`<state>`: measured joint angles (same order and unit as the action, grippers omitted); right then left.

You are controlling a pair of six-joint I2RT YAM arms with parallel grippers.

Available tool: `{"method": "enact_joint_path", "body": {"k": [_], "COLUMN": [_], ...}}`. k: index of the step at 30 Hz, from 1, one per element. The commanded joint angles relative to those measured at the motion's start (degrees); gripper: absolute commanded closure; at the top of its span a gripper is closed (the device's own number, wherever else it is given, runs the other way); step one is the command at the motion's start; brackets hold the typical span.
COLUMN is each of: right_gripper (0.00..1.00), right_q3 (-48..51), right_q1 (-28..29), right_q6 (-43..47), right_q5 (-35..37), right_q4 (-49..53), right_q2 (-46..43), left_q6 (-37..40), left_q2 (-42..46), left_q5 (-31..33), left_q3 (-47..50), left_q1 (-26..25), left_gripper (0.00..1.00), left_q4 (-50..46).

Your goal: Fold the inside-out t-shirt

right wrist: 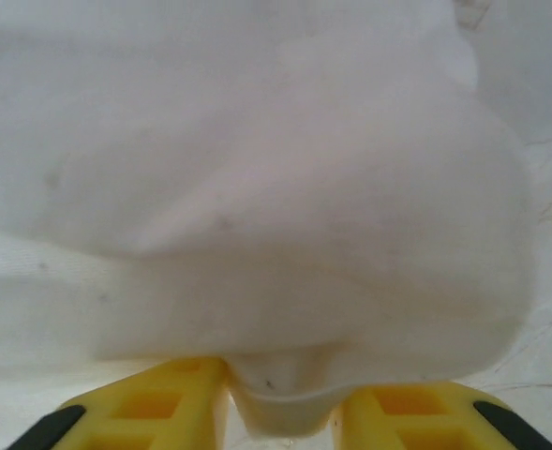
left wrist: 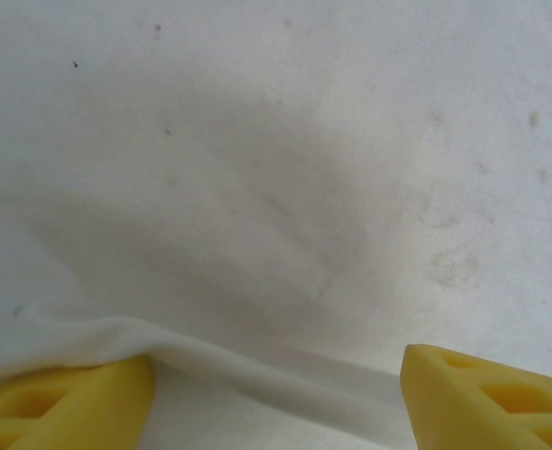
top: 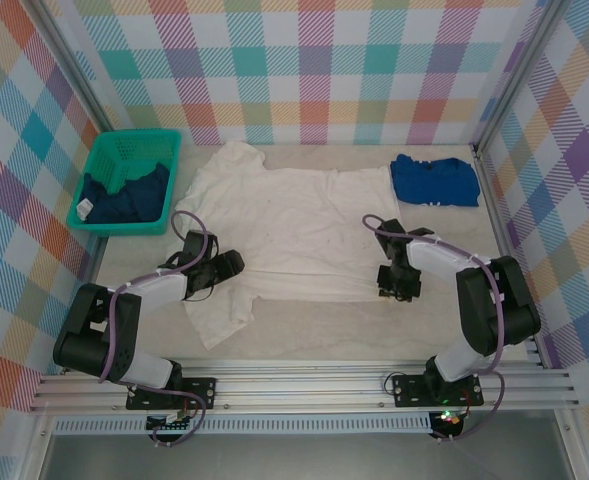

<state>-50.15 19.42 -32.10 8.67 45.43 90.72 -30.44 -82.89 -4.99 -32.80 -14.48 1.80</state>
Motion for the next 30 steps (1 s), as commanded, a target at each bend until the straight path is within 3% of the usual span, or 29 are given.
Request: {"method": "enact_joint_path", "body": {"k": [1,4,13,22,24,26,30], "right_gripper": [0.75,0.84,0.86,1.0,0.93,0.79,0.64], "right_q3": [-0.9,-1.9,-5.3,-9.8,-8.8,-5.6,0.6], "right_q1": [-1.0,-2.3,-6.0,-6.9,-6.8,-6.4,-5.0], "right_q6": [1.6,2.8,5.8,7.7,6.6,3.7,-1.0], "right_q5": [3.1,4.7,8.4,10.9,4.2,-3.6,-8.7], "right_q4": [3.5,5.9,10.6,14.0,12.9,11.1,8.7], "right_q2": [0.2,0.1,-0.6,-0.4,-2.3,-5.7,-10.8], "left_q6": [-0.1,-0.1,-0.1,0.0,0.0,0.1,0.1], "left_q2": [-3.2,-3.3,-3.7,-3.3,-3.3,-3.4,-3.4], "left_q5": [-1.3,-1.2,-1.2,-1.2,-1.2,-1.3,-1.5], "left_q3": [3.2,3.2,3.1,3.1,3.1,3.1,3.1], "left_q1": [0.5,0.5,0.5,0.5,0.5,0.5,0.5], "left_gripper": [0.28,0.28,0.28,0.28,0.28,0.28,0.28], "left_q4": [-6.8,-6.8,-6.9,-6.9,-6.9,-6.8,-6.7]}}
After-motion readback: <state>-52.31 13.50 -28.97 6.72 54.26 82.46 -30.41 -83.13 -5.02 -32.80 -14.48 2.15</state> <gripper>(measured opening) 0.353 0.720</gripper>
